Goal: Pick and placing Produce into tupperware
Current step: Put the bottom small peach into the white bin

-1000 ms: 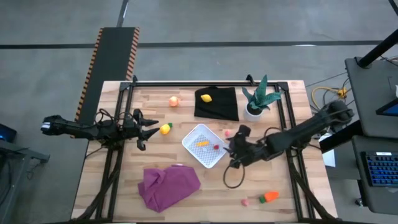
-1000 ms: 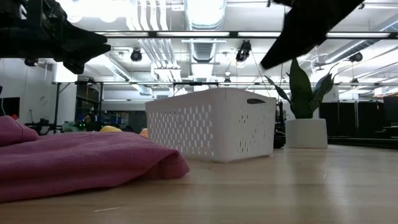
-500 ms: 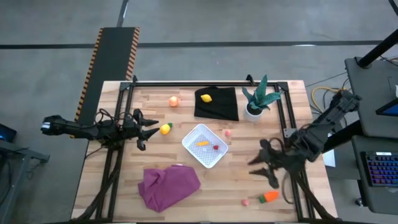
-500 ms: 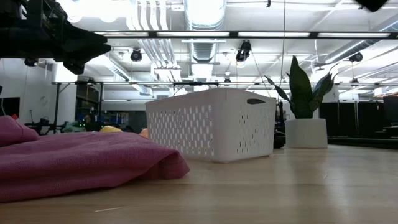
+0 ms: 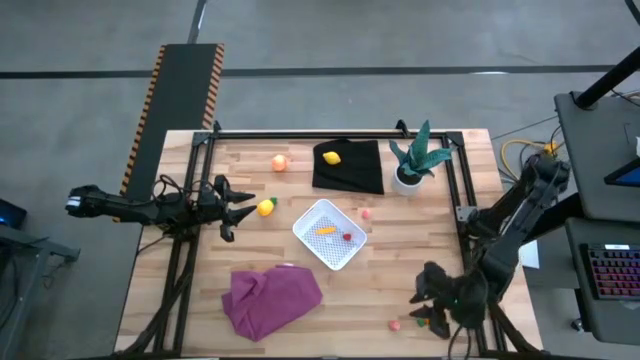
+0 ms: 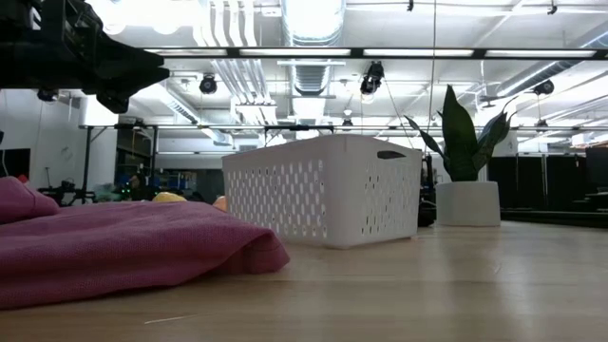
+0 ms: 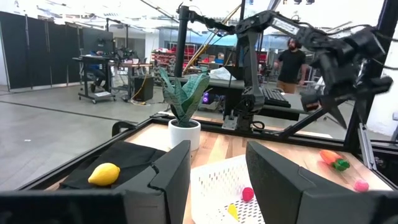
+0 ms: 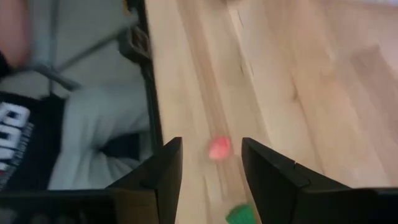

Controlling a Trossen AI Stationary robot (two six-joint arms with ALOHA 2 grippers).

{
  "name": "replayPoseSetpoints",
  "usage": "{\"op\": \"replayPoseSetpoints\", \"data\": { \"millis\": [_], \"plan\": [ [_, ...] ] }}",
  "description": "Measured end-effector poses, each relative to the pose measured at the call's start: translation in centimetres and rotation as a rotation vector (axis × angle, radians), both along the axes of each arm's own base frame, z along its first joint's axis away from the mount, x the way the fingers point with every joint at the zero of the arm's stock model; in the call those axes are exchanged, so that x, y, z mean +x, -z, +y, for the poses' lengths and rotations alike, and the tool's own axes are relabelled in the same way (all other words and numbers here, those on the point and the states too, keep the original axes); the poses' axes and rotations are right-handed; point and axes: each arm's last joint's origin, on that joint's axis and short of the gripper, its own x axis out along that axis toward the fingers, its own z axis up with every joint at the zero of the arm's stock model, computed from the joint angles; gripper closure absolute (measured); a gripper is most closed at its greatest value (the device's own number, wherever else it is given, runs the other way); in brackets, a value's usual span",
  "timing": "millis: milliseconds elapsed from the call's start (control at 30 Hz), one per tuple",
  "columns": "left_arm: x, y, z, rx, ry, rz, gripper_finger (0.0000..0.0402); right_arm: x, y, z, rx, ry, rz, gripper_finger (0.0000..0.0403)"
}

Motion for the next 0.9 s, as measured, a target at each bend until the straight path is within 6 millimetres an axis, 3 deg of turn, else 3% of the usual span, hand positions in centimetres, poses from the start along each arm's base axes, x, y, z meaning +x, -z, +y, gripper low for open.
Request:
{"op": "replayPoseSetpoints", "data": {
  "millis": [300, 500, 633, 767, 900],
  "plan": [
    [0.0, -0.1, 0.0, -0.001, 0.0, -0.009, 0.0259, 2.7, -0.5, 4.1, -0.292, -0.002, 0.291, 0.0245],
    [0.0, -0.1, 0.0, -0.001, 0.0, -0.008, 0.0259, 4.8, -0.4, 7.0, -0.353, -0.076, 0.305, 0.024],
    [0.0, -0.1, 0.0, -0.001, 0.0, -0.008, 0.0259, 5.9, 0.1, 7.6, -0.335, -0.051, 0.329, 0.0197],
    [0.0, -0.1, 0.0, -0.001, 0.0, -0.008, 0.0259, 6.4, 1.8, 8.0, -0.374, -0.047, 0.359, 0.0141],
    [0.0, -0.1, 0.0, -0.001, 0.0, -0.009, 0.0259, 6.9, 3.1, 8.2, -0.388, -0.026, 0.385, 0.0109]
  ]
}}
